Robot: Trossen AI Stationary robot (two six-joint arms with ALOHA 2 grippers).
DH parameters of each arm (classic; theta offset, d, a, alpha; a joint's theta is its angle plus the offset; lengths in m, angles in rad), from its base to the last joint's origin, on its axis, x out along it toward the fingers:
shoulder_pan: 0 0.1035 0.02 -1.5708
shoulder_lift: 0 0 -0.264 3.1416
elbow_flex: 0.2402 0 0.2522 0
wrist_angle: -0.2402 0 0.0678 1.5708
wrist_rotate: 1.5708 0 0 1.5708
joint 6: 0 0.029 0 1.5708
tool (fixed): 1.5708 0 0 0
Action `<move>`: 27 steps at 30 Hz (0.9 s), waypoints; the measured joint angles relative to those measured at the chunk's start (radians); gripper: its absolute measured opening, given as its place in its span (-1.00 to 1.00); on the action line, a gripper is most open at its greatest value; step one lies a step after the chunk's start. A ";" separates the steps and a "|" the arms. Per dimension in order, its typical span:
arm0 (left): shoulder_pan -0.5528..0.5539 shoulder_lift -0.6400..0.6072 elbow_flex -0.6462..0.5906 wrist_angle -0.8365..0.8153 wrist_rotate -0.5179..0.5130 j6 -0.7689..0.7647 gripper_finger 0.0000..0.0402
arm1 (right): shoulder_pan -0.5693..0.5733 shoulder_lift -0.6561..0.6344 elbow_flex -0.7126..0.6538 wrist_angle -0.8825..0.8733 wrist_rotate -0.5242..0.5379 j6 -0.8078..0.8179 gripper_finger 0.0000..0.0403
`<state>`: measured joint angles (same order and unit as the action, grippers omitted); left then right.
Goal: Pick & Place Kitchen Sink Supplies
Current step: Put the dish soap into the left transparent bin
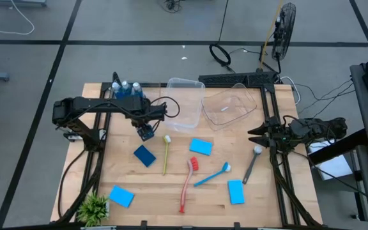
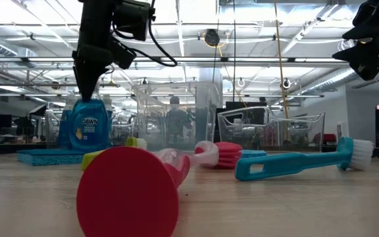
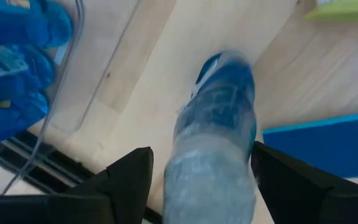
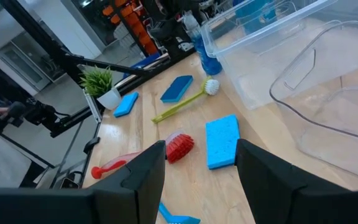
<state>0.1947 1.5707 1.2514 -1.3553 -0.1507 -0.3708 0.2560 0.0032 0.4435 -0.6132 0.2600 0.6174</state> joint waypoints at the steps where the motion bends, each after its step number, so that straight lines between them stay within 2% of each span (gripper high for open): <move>1: 0.000 0.000 0.000 0.008 -0.001 0.002 0.34 | 0.000 0.000 0.000 0.000 0.000 0.000 -0.09; 13: 0.000 0.000 0.000 0.021 -0.007 0.023 0.29 | 0.000 0.000 0.000 0.003 0.000 0.000 -0.09; 23: -0.001 -0.002 0.003 0.019 -0.006 0.023 -0.25 | 0.000 0.000 0.000 0.003 0.000 0.000 -0.09; 27: 0.000 -0.002 0.003 0.019 -0.007 0.023 -0.28 | 0.000 0.000 0.000 0.003 0.000 0.000 -0.09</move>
<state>0.1947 1.5688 1.2541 -1.3361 -0.1581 -0.3481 0.2558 0.0032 0.4435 -0.6106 0.2596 0.6170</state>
